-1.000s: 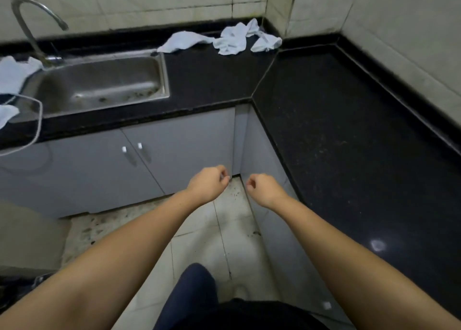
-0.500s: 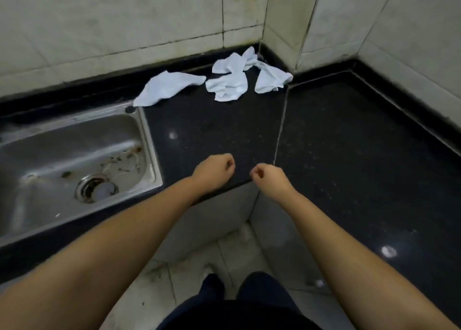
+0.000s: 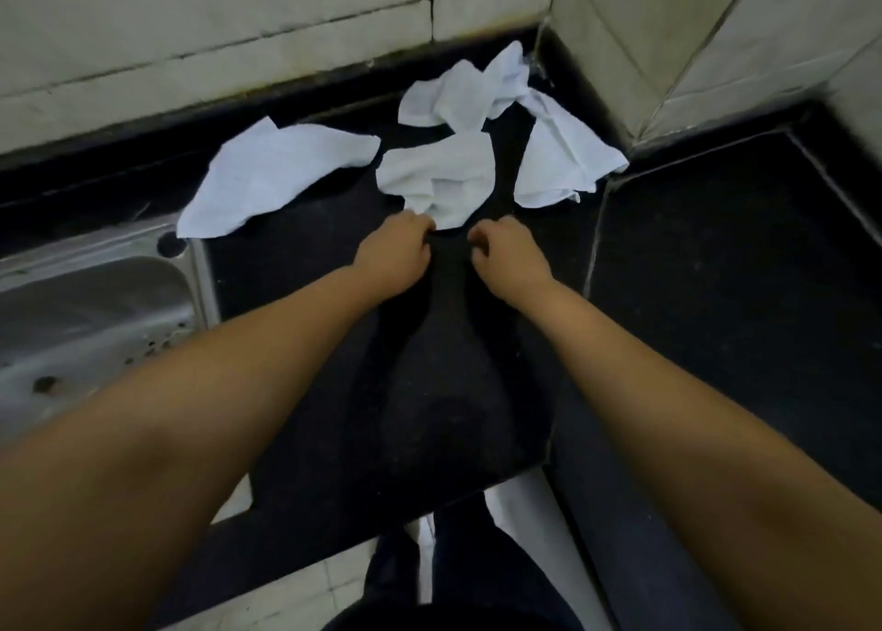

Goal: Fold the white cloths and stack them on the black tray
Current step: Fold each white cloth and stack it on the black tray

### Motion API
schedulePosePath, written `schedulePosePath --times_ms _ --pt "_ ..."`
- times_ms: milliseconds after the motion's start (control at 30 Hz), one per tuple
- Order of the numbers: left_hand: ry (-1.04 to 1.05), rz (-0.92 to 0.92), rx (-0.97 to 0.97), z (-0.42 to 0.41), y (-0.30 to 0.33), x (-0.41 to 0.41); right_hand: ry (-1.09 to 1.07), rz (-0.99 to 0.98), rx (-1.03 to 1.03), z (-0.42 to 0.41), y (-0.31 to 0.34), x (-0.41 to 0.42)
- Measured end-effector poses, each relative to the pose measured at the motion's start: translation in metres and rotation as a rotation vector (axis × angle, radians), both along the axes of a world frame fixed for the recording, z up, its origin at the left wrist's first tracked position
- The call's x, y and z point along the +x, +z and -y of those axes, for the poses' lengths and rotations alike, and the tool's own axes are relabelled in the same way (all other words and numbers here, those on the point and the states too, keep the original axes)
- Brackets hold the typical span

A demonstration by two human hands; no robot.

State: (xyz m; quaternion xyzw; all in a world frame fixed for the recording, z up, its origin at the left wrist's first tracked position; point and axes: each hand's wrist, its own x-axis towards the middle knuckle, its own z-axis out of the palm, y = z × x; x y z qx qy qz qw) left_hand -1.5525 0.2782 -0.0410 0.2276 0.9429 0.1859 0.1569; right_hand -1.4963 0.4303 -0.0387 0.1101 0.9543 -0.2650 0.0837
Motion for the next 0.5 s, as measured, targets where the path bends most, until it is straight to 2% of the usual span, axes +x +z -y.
schedulePosePath --times_ms 133,233,333,400,500 --pt "-0.018 -0.037 -0.091 -0.017 -0.021 -0.029 0.113 -0.035 0.129 -0.001 -0.022 -0.045" --pt "-0.002 -0.159 -0.171 -0.021 -0.033 -0.033 0.16 -0.049 0.234 0.0 -0.036 -0.057" --pt "0.048 -0.218 -0.194 -0.022 -0.036 -0.033 0.165 -0.087 0.253 -0.001 -0.042 -0.059" --pt "0.048 -0.235 -0.16 -0.019 -0.037 -0.027 0.192 -0.127 0.223 -0.001 -0.041 -0.054" --pt "0.089 -0.235 0.028 -0.009 -0.032 -0.003 0.213 -0.203 0.151 0.002 -0.034 -0.029"
